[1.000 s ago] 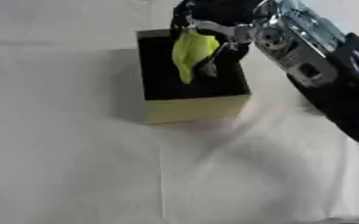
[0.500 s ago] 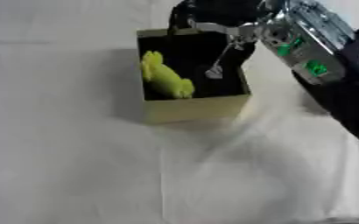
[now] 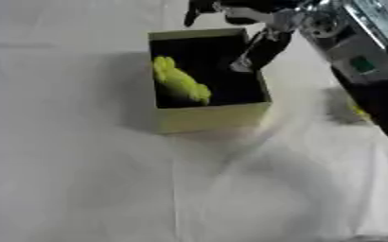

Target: Pick up objects on the table and place them in the box.

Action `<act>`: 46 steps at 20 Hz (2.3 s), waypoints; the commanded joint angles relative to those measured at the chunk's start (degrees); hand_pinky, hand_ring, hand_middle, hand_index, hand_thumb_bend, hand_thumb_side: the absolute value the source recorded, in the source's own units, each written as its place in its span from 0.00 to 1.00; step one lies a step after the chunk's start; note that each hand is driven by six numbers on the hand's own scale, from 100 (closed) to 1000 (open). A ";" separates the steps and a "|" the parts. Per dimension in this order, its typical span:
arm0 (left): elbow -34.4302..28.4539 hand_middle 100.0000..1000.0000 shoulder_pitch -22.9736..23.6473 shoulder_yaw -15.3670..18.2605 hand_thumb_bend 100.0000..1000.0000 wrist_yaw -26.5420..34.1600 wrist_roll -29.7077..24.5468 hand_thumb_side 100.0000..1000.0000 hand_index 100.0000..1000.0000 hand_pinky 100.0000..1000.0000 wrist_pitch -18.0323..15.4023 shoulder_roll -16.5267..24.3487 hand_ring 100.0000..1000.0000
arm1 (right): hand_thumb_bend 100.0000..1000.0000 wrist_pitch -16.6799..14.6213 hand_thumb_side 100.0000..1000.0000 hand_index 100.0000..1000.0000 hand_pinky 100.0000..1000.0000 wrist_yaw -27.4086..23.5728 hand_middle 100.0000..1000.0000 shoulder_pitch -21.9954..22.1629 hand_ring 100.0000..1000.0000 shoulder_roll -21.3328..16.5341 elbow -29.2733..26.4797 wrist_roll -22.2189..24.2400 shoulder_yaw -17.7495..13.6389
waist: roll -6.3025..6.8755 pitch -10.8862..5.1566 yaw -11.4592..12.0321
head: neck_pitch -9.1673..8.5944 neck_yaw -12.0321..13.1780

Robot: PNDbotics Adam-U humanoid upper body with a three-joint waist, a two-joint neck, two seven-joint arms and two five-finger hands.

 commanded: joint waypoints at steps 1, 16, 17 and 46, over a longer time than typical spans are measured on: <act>-0.84 0.57 -0.19 0.44 0.08 -0.09 0.00 0.71 0.70 0.50 0.00 1.10 0.45 | 0.34 0.96 0.00 0.84 0.84 -0.37 0.78 0.56 0.85 -5.14 -3.66 -1.51 -4.04 | 0.20 -1.26 -0.28 | 0.57 0.46; -0.84 0.57 0.21 0.75 0.08 -0.95 0.44 0.71 0.70 0.50 0.01 2.45 0.45 | 0.39 3.75 0.15 0.86 0.84 -4.78 0.82 19.28 0.88 -22.92 -7.82 -5.22 -14.21 | 0.31 -2.06 -5.43 | 0.79 2.45; -0.84 0.57 0.21 0.74 0.08 -0.96 0.45 0.71 0.70 0.50 0.01 2.45 0.45 | 0.39 3.71 0.15 0.86 0.84 -4.80 0.82 19.42 0.88 -23.00 -7.82 -5.26 -14.26 | 0.31 -2.07 -5.45 | 0.79 2.45; -0.84 0.57 0.06 0.47 0.07 -0.76 -0.08 0.71 0.70 0.50 0.37 2.31 0.45 | 0.56 1.46 0.30 0.92 0.85 -2.44 0.86 25.52 0.90 -20.24 7.90 -8.17 -13.83 | 1.42 -1.56 -7.30 | 0.57 3.97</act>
